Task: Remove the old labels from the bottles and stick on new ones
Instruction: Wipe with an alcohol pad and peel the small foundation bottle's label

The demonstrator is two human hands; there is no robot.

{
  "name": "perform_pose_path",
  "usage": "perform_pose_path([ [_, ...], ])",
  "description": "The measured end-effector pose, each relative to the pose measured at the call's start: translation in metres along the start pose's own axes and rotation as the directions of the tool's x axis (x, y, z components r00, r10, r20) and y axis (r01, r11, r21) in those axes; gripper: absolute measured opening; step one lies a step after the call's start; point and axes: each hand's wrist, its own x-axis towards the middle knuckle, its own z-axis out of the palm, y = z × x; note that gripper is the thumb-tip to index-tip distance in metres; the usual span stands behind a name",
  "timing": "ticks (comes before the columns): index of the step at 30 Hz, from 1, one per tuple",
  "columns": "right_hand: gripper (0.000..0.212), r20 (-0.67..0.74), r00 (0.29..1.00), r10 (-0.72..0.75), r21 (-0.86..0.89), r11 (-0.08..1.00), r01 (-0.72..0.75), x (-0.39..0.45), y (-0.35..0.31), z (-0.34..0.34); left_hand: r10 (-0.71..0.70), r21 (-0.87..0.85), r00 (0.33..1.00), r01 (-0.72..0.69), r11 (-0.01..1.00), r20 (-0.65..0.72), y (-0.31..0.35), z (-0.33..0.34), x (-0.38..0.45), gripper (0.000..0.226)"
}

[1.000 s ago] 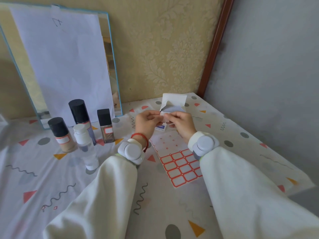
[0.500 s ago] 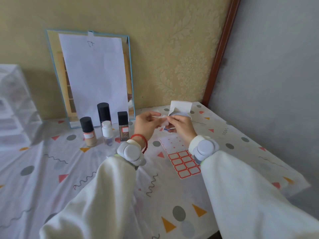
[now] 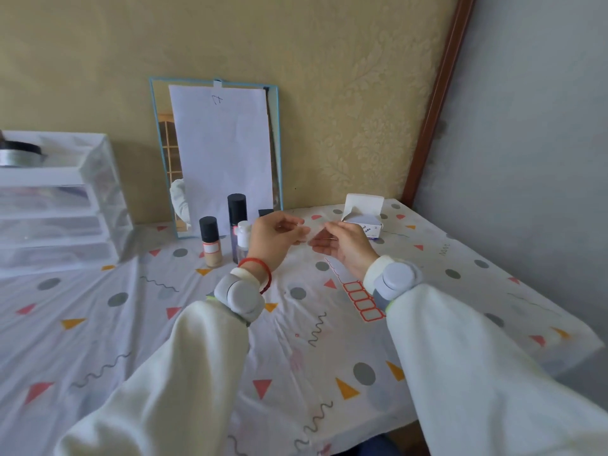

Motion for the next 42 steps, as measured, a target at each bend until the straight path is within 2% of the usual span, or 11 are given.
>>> perform_pose_path([
  [2, 0.023, 0.016, 0.998, 0.060, 0.029, 0.998, -0.060, -0.002, 0.002, 0.008, 0.026, 0.060, 1.000, -0.026, 0.998, -0.002, 0.003, -0.008, -0.006, 0.013],
  [5, 0.036, 0.104, 0.992, 0.066, -0.136, 0.989, -0.051, -0.006, 0.008, 0.018, 0.056, 0.124, 0.998, -0.054, 0.991, -0.013, 0.008, -0.021, -0.017, 0.011],
  [7, 0.029, 0.188, 0.982, 0.020, -0.178, 0.984, 0.014, -0.009, 0.016, 0.023, 0.077, 0.172, 0.997, -0.071, 0.982, -0.023, 0.009, -0.031, -0.025, 0.010],
  [10, 0.013, 0.235, 0.972, 0.012, -0.131, 0.991, 0.020, -0.012, 0.025, 0.033, 0.106, 0.256, 0.993, -0.090, 0.963, -0.048, 0.007, -0.047, -0.036, 0.014],
  [14, 0.002, 0.241, 0.970, -0.008, -0.242, 0.968, 0.068, -0.015, 0.039, 0.041, 0.054, 0.316, 0.997, -0.035, 0.948, -0.053, -0.006, -0.065, -0.051, 0.017],
  [20, 0.013, 0.261, 0.963, -0.073, -0.450, 0.873, 0.188, -0.014, 0.063, 0.052, -0.049, 0.356, 0.995, 0.076, 0.931, -0.083, -0.039, -0.086, -0.067, 0.015],
  [25, 0.019, 0.198, 0.965, -0.174, -0.455, 0.855, 0.247, 0.001, 0.065, 0.060, -0.007, 0.416, 0.995, 0.048, 0.908, -0.100, -0.040, -0.092, -0.050, 0.016],
  [30, 0.029, 0.175, 0.958, -0.229, -0.421, 0.862, 0.283, 0.016, 0.068, 0.069, 0.053, 0.400, 0.993, -0.004, 0.916, -0.110, -0.041, -0.096, -0.029, 0.018],
  [35, 0.023, 0.212, 0.948, -0.238, -0.402, 0.863, 0.306, 0.025, 0.080, 0.071, -0.016, 0.181, 0.998, 0.026, 0.983, -0.060, -0.061, -0.096, -0.019, 0.017],
  [39, 0.029, 0.195, 0.954, -0.228, -0.328, 0.902, 0.283, 0.027, 0.086, 0.074, 0.012, 0.084, 0.997, -0.006, 0.996, -0.070, -0.075, -0.097, -0.017, 0.017],
  [42, 0.029, 0.171, 0.958, -0.230, -0.364, 0.889, 0.278, 0.029, 0.089, 0.074, 0.020, 0.006, 0.996, -0.019, 1.000, -0.087, -0.082, -0.097, -0.016, 0.014],
])
